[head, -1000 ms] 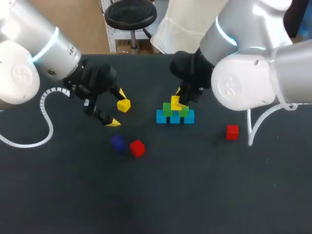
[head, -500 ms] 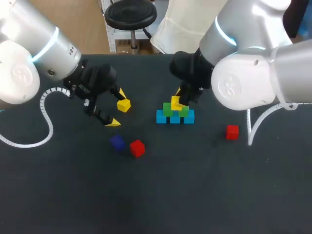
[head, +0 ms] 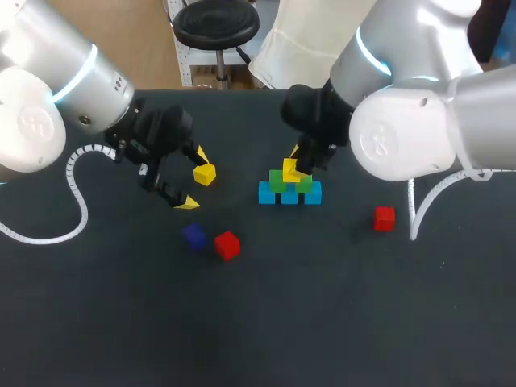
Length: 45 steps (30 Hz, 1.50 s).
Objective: Place the blue cubes, place green cubes on the blue cubes, place the yellow cubes on the green cubes, then place the red cubes on the yellow cubes, and place purple cube on the red cubes.
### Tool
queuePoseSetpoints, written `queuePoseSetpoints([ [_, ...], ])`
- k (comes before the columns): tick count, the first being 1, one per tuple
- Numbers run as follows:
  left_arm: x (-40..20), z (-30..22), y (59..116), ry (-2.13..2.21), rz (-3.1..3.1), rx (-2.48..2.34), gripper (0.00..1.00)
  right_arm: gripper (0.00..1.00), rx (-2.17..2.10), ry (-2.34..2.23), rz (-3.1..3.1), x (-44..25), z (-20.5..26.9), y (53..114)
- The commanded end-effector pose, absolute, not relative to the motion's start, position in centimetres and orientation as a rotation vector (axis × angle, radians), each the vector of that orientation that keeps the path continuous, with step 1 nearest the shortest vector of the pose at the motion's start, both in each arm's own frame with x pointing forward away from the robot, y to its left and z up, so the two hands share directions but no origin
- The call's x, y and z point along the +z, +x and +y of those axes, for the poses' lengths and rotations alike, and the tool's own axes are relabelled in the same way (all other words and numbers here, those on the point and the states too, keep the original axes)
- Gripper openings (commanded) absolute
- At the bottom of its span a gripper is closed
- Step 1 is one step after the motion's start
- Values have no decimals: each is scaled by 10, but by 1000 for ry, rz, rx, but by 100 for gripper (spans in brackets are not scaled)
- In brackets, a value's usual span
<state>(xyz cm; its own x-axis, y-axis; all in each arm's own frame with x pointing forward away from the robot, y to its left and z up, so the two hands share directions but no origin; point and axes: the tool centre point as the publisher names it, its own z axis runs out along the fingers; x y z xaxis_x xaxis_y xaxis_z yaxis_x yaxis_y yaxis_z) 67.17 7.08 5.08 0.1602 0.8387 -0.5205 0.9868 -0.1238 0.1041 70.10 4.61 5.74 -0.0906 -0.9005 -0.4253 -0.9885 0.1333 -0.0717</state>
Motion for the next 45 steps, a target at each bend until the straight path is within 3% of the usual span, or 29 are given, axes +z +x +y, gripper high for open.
queuePoseSetpoints([
  [1, 50, 72, 672, 2022, 1726, -472, 100, 33, 336, -1825, 2052, 57, 46, 703],
  [21, 50, 72, 672, 2022, 1726, -472, 100, 43, 340, -1827, 2051, 56, 47, 704],
  [22, 50, 72, 672, 2022, 1726, -472, 100, 47, 340, -1827, 2051, 56, 47, 704],
  [23, 50, 72, 672, 2022, 1726, -472, 100, 63, 339, -1827, 2051, 56, 47, 704],
  [24, 50, 72, 672, 2022, 1726, -472, 100, 87, 339, -1827, 2051, 57, 47, 704],
  [25, 50, 72, 672, 2022, 1726, -472, 100, 100, 337, -1825, 2053, 57, 46, 705],
  [34, 50, 72, 672, 2022, 1726, -472, 100, 100, 434, -1801, 2007, 78, 22, 706],
  [45, 50, 72, 672, 2022, 1726, -472, 100, 100, 403, -1953, 1874, 100, -50, 722],
])
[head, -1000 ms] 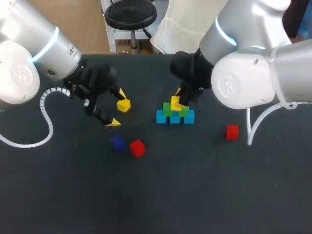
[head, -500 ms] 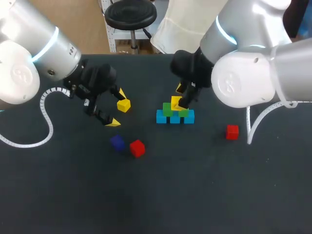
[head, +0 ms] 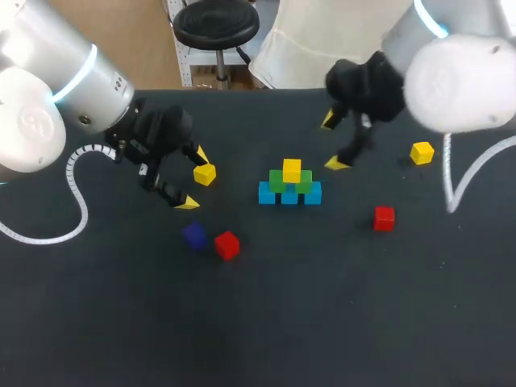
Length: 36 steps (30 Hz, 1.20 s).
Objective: Place the blue cubes, place green cubes on the blue cubes, place the yellow cubes on the green cubes, then place the red cubes on the yellow cubes, and place purple cube on the red cubes.
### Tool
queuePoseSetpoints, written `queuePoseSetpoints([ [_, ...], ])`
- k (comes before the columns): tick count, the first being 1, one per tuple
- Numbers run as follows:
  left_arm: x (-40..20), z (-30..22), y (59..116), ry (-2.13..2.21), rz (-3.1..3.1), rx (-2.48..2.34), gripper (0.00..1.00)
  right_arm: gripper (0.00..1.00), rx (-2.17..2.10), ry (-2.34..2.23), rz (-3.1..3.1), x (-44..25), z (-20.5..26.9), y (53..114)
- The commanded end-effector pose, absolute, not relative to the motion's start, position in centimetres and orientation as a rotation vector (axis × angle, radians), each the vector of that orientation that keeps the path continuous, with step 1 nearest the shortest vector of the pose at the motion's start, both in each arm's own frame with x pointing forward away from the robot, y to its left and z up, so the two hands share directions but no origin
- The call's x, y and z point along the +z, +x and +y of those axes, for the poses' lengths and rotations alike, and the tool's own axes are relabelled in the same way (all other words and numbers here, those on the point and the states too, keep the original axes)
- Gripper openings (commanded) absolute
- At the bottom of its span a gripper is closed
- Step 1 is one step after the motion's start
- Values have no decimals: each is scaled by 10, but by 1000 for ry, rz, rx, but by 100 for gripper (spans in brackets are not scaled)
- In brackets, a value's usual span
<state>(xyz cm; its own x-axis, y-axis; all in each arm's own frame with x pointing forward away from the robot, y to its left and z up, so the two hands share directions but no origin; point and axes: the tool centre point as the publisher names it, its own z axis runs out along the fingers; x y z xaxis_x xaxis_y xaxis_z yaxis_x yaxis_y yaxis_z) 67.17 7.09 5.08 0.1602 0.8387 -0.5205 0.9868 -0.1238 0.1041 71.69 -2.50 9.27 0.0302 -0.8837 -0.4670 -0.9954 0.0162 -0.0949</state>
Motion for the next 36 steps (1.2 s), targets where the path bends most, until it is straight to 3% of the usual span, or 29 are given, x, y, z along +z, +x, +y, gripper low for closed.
queuePoseSetpoints([
  [1, 50, 72, 672, 2022, 1726, -472, 100, 100, 395, -1957, 1874, 98, -56, 723],
  [23, 50, 72, 672, 2022, 1726, -472, 100, 100, 379, -1980, 1784, 57, -177, 766],
  [36, 50, 72, 672, 2022, 1726, -472, 100, 100, 414, -2109, 1804, 35, -216, 797],
])
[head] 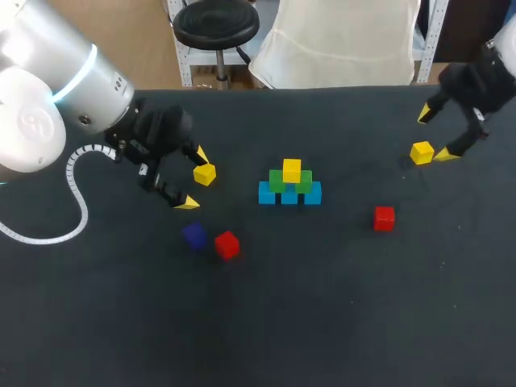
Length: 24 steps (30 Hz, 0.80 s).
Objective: Place the blue cubes, place green cubes on the blue cubes, place the yellow cubes on the green cubes, then place the red cubes on the yellow cubes, and place purple cube on the red cubes.
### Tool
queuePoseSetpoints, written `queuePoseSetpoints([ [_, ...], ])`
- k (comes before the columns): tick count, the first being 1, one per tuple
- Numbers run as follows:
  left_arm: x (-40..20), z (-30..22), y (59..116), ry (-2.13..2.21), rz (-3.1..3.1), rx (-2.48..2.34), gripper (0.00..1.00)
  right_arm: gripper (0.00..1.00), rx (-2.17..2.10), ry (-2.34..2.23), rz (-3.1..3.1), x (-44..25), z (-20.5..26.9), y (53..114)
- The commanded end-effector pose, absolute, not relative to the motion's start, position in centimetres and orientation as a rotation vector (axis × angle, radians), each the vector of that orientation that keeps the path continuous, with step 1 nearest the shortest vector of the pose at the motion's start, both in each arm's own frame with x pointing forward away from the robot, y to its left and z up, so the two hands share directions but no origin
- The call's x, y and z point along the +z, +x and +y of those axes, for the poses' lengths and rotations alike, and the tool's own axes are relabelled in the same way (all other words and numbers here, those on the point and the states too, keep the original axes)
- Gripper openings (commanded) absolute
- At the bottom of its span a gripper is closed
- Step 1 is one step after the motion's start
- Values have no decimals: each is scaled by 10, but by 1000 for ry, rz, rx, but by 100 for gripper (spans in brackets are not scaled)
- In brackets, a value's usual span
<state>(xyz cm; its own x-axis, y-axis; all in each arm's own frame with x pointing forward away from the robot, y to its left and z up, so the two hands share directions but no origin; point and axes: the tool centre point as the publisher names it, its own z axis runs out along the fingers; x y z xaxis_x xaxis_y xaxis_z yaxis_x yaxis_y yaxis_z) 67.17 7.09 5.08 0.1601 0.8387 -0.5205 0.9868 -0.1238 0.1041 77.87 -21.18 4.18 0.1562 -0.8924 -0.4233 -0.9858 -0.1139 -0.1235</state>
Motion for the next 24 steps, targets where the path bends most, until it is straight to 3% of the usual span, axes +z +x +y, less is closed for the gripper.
queuePoseSetpoints([
  [1, 50, 72, 672, 2022, 1726, -472, 100, 100, 415, -2111, 1804, 33, -217, 798],
  [24, 50, 72, 672, 2022, 1726, -472, 100, 100, 451, -2153, 1733, -9, -224, 804],
])
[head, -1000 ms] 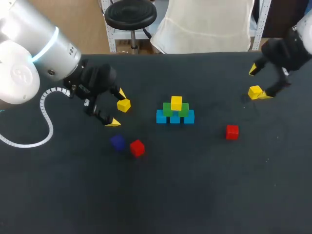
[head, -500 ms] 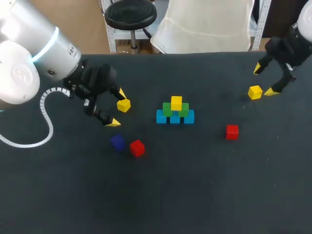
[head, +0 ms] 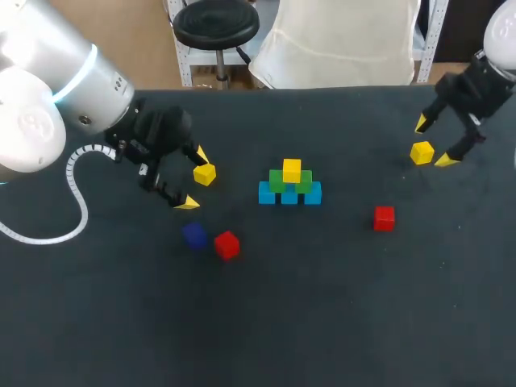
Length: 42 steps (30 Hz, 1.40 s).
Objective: Place the blue cubes, place green cubes on the blue cubes, place the yellow cubes on the green cubes, then place the red cubes on the yellow cubes, and place purple cube on the red cubes.
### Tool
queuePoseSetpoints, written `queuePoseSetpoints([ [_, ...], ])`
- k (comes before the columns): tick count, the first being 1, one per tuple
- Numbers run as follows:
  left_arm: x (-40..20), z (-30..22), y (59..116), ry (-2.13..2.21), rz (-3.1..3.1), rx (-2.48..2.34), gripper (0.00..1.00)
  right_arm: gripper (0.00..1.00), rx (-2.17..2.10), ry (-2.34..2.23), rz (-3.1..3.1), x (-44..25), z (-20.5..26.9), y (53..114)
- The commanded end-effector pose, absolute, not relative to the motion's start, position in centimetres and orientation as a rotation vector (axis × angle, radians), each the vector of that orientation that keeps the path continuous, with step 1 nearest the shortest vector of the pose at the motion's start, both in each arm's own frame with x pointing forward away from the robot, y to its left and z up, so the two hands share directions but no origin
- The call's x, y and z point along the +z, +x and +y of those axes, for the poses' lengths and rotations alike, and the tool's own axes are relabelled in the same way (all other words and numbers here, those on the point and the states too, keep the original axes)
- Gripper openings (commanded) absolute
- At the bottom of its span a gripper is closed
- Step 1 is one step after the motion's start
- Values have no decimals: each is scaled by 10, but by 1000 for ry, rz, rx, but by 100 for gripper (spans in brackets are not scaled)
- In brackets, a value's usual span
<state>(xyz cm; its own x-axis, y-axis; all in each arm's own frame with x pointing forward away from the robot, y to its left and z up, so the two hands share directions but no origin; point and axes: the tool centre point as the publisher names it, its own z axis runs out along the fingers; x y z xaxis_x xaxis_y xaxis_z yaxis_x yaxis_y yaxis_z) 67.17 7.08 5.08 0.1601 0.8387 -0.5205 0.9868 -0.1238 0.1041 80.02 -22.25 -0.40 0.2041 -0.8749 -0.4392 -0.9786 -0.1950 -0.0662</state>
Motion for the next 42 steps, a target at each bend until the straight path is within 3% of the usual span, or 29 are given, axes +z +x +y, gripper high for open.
queuePoseSetpoints([
  [1, 50, 72, 672, 2022, 1726, -472, 100, 100, 454, -2153, 1732, -10, -224, 804],
  [4, 50, 72, 672, 2022, 1726, -472, 100, 100, 463, -2156, 1720, -12, -224, 803],
  [6, 50, 72, 672, 2022, 1726, -472, 100, 90, 465, -2158, 1717, -13, -224, 802],
  [7, 50, 72, 672, 2022, 1726, -472, 100, 84, 466, -2161, 1714, -13, -223, 801],
  [10, 50, 72, 672, 2022, 1726, -472, 100, 48, 470, -2165, 1704, -13, -223, 801],
  [12, 50, 72, 672, 2022, 1726, -472, 100, 44, 469, -2174, 1694, -14, -222, 801],
  [14, 50, 72, 672, 2022, 1726, -472, 100, 33, 469, -2179, 1687, -14, -221, 800],
  [17, 50, 72, 672, 2022, 1726, -472, 100, 29, 469, -2185, 1678, -13, -219, 799],
  [20, 50, 72, 672, 2022, 1726, -472, 100, 0, 470, -2190, 1671, -12, -218, 798],
  [29, 50, 72, 672, 2022, 1726, -472, 100, 0, 449, -2016, 1905, 10, -205, 788],
  [42, 50, 72, 672, 2022, 1726, -472, 100, 0, 405, -1808, 2089, 53, -145, 753],
])
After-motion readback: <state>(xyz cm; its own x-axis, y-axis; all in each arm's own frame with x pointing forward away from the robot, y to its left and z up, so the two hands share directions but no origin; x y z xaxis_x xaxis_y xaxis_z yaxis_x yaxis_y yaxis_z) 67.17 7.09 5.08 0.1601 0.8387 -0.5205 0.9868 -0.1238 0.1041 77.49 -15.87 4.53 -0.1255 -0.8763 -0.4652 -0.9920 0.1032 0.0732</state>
